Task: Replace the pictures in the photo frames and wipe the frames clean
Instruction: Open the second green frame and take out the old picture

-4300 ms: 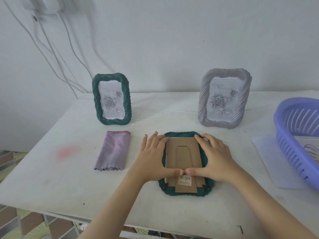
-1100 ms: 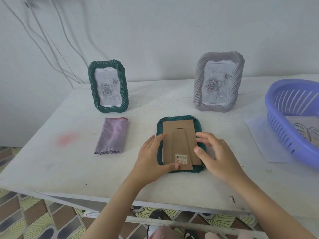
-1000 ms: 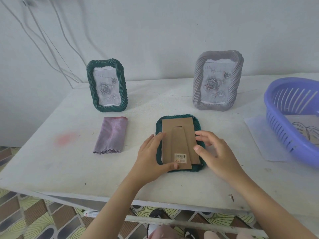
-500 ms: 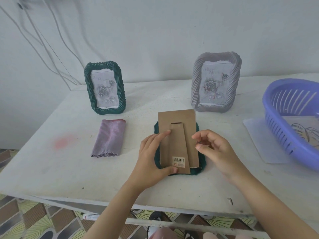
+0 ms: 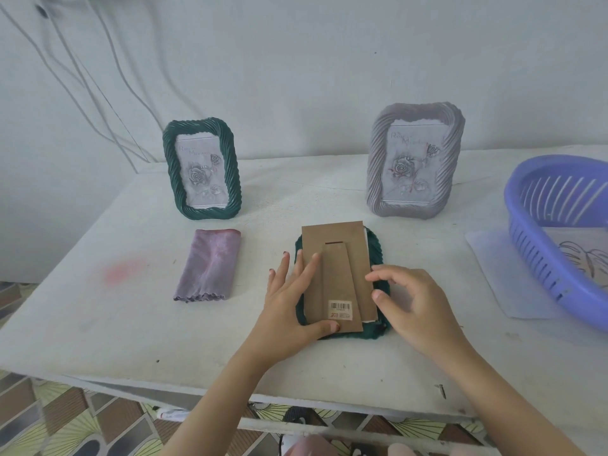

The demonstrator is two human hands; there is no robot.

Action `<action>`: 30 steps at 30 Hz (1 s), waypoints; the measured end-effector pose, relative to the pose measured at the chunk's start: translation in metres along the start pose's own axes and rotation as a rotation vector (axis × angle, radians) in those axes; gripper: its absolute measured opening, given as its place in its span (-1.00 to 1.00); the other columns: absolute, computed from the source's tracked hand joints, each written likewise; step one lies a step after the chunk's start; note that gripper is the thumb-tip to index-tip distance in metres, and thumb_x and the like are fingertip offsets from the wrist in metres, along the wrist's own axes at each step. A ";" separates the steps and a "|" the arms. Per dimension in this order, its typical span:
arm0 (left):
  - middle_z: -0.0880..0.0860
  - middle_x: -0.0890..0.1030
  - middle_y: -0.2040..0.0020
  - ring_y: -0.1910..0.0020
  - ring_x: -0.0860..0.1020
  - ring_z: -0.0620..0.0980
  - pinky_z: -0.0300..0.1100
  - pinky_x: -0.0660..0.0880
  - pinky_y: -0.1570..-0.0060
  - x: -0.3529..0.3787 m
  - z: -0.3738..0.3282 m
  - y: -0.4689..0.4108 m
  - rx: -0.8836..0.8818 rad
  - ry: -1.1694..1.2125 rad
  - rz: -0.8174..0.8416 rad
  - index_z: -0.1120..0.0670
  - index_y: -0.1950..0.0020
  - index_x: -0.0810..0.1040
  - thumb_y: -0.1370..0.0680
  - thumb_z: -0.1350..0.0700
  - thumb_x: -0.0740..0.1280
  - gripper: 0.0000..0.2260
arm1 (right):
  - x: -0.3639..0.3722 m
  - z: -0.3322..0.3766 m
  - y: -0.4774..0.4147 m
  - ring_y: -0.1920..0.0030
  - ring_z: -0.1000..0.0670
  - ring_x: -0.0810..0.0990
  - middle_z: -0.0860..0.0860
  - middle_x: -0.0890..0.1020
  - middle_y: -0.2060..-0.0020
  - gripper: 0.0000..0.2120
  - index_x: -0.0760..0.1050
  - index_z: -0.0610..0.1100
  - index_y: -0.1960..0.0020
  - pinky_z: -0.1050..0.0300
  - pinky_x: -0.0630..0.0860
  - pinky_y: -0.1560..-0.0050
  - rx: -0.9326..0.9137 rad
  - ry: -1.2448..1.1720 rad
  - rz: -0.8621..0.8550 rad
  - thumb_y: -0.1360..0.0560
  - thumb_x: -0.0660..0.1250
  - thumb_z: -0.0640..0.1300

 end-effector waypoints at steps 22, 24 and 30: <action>0.12 0.64 -0.01 0.11 0.63 0.06 -0.11 0.59 0.18 -0.034 -0.013 -0.007 -0.133 0.630 -0.078 -0.01 0.01 0.62 -0.40 0.42 0.39 -0.65 | 0.005 0.000 -0.010 -0.06 0.22 0.47 0.32 0.57 -0.01 -0.76 0.57 0.15 0.00 0.49 0.29 0.00 0.049 -0.252 0.058 -0.38 0.24 -0.02; 0.12 0.67 0.08 0.16 0.64 0.06 -0.11 0.60 0.23 -0.041 -0.012 -0.009 -0.159 0.701 -0.095 0.04 -0.01 0.61 -0.41 0.46 0.35 -0.64 | 0.005 -0.002 -0.010 -0.07 0.22 0.45 0.34 0.57 0.04 -0.79 0.55 0.18 0.00 0.46 0.28 -0.04 0.059 -0.226 0.035 -0.42 0.24 -0.02; 0.06 0.66 0.13 0.23 0.63 -0.11 -0.26 0.57 0.28 -0.078 0.002 -0.034 -0.178 0.733 -0.209 0.04 -0.05 0.56 -0.41 0.51 0.30 -0.59 | 0.000 -0.011 -0.006 -0.11 0.03 0.48 0.16 0.57 -0.11 -0.71 0.57 0.09 -0.06 0.08 0.33 -0.13 -0.043 0.258 -0.023 -0.35 0.29 0.03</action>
Point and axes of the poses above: each hand's wrist, its own y-axis away from the middle knuckle, its own x-axis out of the palm, z = x × y, the point moved 8 cm from there along -y, towards the middle knuckle
